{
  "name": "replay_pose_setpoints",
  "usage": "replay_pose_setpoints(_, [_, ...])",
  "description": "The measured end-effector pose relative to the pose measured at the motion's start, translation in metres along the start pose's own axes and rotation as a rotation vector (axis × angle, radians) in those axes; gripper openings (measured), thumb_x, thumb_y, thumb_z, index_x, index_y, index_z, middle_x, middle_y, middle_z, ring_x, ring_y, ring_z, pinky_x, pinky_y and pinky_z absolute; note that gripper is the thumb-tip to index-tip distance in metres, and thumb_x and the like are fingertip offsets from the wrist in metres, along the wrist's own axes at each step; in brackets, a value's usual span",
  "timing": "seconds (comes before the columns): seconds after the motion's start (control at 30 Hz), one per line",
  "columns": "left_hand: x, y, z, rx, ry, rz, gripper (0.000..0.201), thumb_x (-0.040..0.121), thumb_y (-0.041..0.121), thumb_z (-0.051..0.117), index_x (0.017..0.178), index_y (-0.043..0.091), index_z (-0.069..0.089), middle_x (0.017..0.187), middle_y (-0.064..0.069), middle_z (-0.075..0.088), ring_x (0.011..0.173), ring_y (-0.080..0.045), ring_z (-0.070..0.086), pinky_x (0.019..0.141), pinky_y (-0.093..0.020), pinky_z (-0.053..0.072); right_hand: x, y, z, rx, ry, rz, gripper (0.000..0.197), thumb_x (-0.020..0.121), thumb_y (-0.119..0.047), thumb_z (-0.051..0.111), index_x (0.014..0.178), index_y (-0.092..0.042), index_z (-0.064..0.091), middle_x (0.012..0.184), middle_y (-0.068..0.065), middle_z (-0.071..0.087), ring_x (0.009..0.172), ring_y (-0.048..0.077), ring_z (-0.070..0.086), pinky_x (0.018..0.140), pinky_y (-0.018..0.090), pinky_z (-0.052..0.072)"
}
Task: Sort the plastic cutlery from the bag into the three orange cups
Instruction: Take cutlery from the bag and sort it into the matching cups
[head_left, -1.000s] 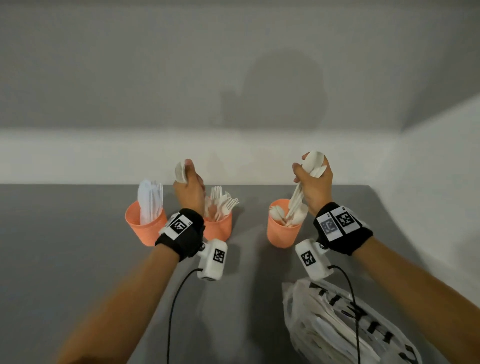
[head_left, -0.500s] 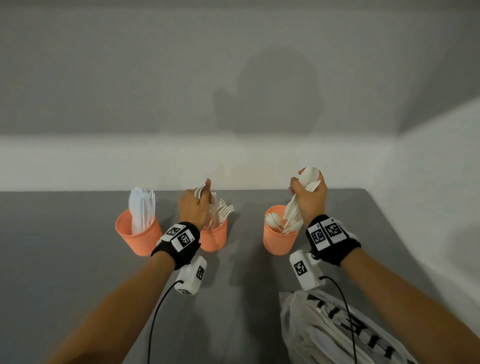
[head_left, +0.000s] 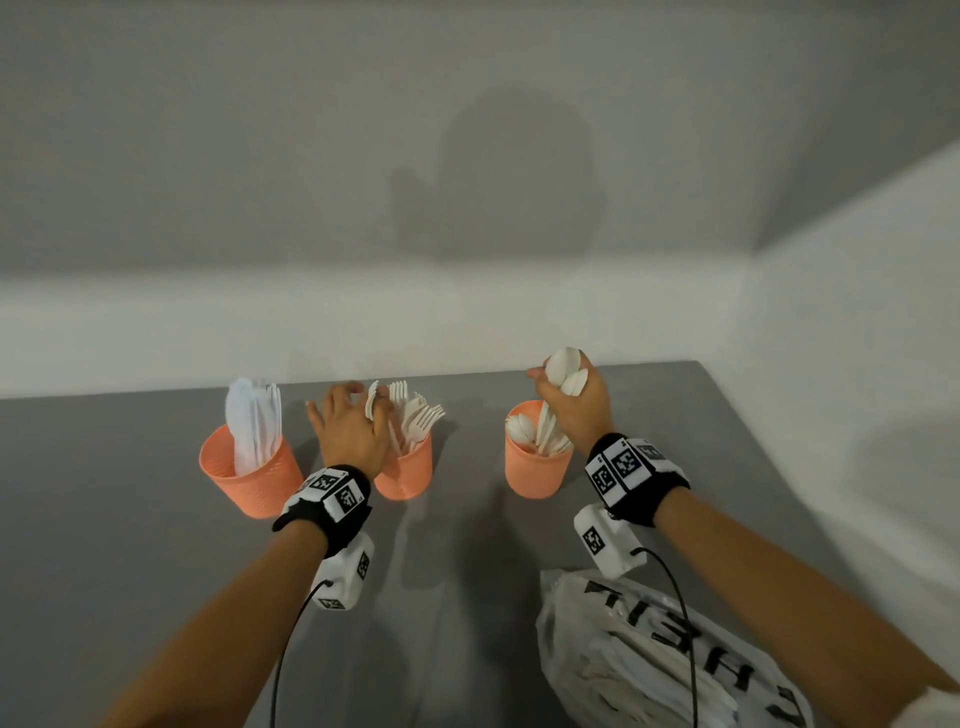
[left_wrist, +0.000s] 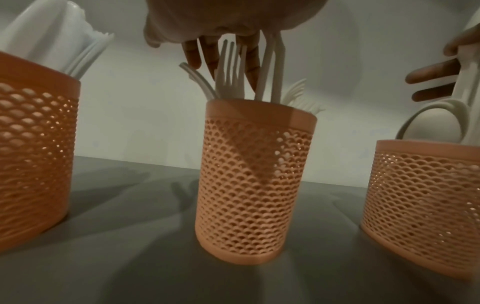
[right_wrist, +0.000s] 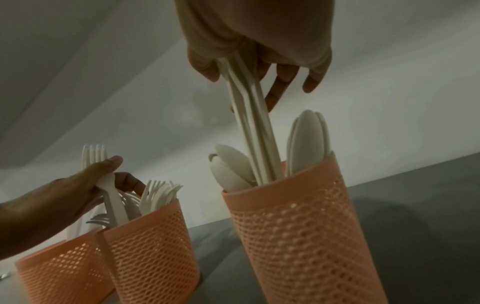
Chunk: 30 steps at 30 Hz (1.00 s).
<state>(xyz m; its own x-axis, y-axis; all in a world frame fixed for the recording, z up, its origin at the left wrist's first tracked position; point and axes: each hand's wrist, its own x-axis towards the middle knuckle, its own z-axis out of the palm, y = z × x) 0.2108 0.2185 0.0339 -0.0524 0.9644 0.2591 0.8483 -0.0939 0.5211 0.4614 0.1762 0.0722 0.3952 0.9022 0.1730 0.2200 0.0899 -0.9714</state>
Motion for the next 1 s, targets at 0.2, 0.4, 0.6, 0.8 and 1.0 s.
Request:
replay_pose_setpoints(0.2, [-0.004,-0.001,0.000,-0.058,0.008,-0.010,0.046,0.089,0.038,0.038,0.098,0.005,0.068,0.120,-0.020,0.053,0.118,-0.038,0.044,0.107,-0.048,0.026,-0.003,0.005,-0.001,-0.255,-0.050,0.064,0.021,0.078,-0.024,0.069,0.070,-0.026,0.050,0.071,-0.003,0.061,0.073,0.018,0.060,0.067,0.028,0.047])
replay_pose_setpoints(0.4, [0.001,0.001,-0.004,-0.229,0.028,0.061,0.014,0.086,0.009,0.055,0.096,0.002,0.063,0.108,-0.015,0.057,0.097,-0.031,0.056,0.077,-0.028,0.040,-0.005,0.007,-0.007,-0.257,-0.007,0.048,0.030,0.074,-0.013,0.072,0.096,-0.019,0.053,0.084,-0.002,0.061,0.080,0.017,0.057,0.062,0.013,0.041])
replay_pose_setpoints(0.6, [-0.004,0.000,0.003,-0.114,-0.013,0.173,0.066,0.084,0.039,0.020,0.111,-0.004,0.061,0.114,-0.023,0.059,0.106,-0.038,0.053,0.093,-0.043,0.042,-0.008,0.009,0.003,-0.516,-0.202,-0.233,0.032,0.087,-0.010,0.052,0.117,-0.013,0.060,0.115,0.006,0.061,0.100,0.020,0.058,0.084,0.023,0.039])
replay_pose_setpoints(0.8, [-0.002,0.017,0.002,0.189,-0.202,0.177,0.068,0.094,0.051,0.026,0.145,0.005,0.025,0.151,-0.019,0.026,0.141,-0.033,0.023,0.115,-0.046,0.018,-0.009,0.025,0.011,-0.956,-0.495,-0.225,0.058,0.095,-0.048,0.028,0.140,-0.014,0.040,0.147,0.008,0.040,0.138,0.022,0.031,0.115,0.036,0.015])
replay_pose_setpoints(1.0, [-0.009,0.033,0.007,0.240,-0.204,0.080,0.078,0.092,0.056,0.033,0.149,0.013,0.004,0.157,-0.015,-0.001,0.145,-0.033,0.003,0.115,-0.053,0.008,-0.020,0.010,0.010,-1.251,-0.361,-0.141,0.078,0.081,-0.066,-0.001,0.149,-0.029,0.011,0.158,0.014,0.000,0.146,0.031,-0.001,0.112,0.058,-0.003])
